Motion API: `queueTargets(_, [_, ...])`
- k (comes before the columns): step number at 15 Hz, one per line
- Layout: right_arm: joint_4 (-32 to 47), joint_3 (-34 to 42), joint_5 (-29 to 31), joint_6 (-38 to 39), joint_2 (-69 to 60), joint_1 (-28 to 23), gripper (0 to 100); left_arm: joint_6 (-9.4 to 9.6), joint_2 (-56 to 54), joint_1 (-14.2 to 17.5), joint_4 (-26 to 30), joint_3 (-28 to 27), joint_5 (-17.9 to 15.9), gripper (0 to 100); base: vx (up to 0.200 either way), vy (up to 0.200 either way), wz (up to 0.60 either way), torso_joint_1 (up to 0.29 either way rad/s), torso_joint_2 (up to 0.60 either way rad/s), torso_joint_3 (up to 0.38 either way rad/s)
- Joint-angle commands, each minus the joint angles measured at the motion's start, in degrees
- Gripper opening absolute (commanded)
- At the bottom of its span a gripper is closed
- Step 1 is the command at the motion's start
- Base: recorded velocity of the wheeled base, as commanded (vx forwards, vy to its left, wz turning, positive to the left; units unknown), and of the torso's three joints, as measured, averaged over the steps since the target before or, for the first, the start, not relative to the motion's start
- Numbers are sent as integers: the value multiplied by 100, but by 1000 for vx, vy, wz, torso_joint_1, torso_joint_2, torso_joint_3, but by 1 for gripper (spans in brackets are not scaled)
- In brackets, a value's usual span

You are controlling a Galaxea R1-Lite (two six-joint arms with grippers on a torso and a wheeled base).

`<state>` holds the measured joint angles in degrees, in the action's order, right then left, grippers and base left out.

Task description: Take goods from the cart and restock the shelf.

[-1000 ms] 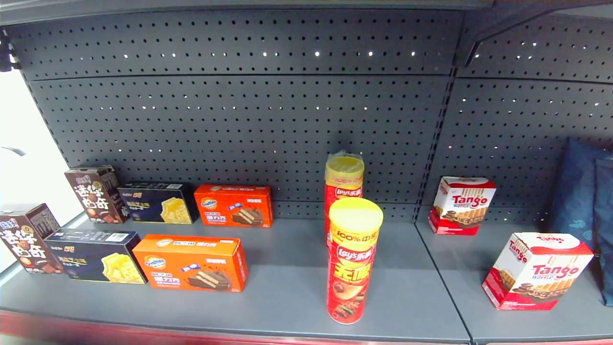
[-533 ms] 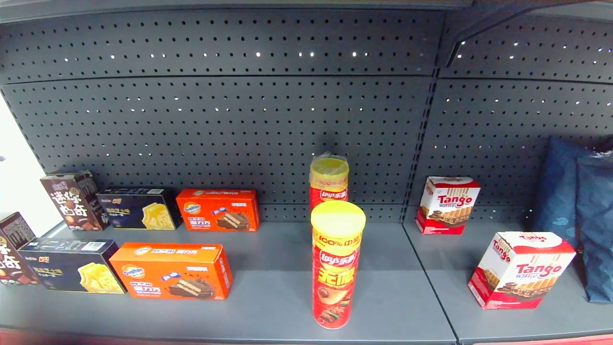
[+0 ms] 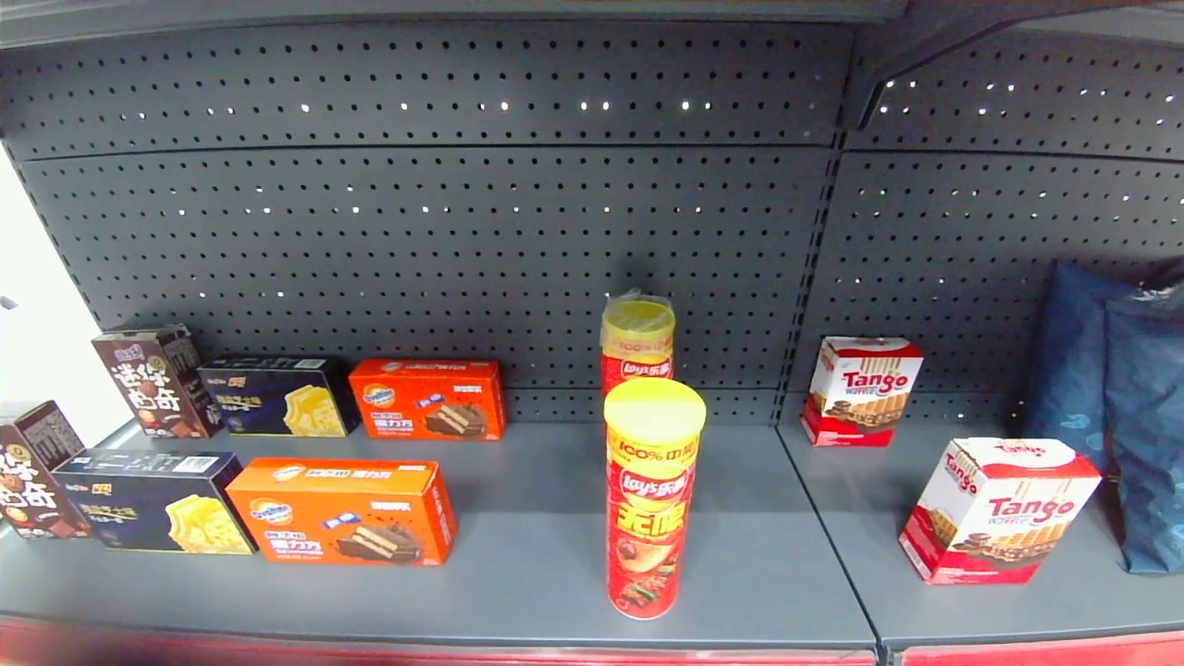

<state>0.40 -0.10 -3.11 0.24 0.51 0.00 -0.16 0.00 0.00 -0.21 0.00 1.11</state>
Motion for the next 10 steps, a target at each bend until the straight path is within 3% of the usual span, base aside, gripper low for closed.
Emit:
queueTargets(1, [4, 1, 3, 2, 10, 0, 100, -2, 0, 0, 3, 0, 3, 100, 0, 0, 0, 0, 0, 0])
queueTargets(10, [4, 1, -6, 2, 10, 0, 100, -2, 0, 9, 3, 0, -5, 100, 0, 0, 0, 0, 0, 0])
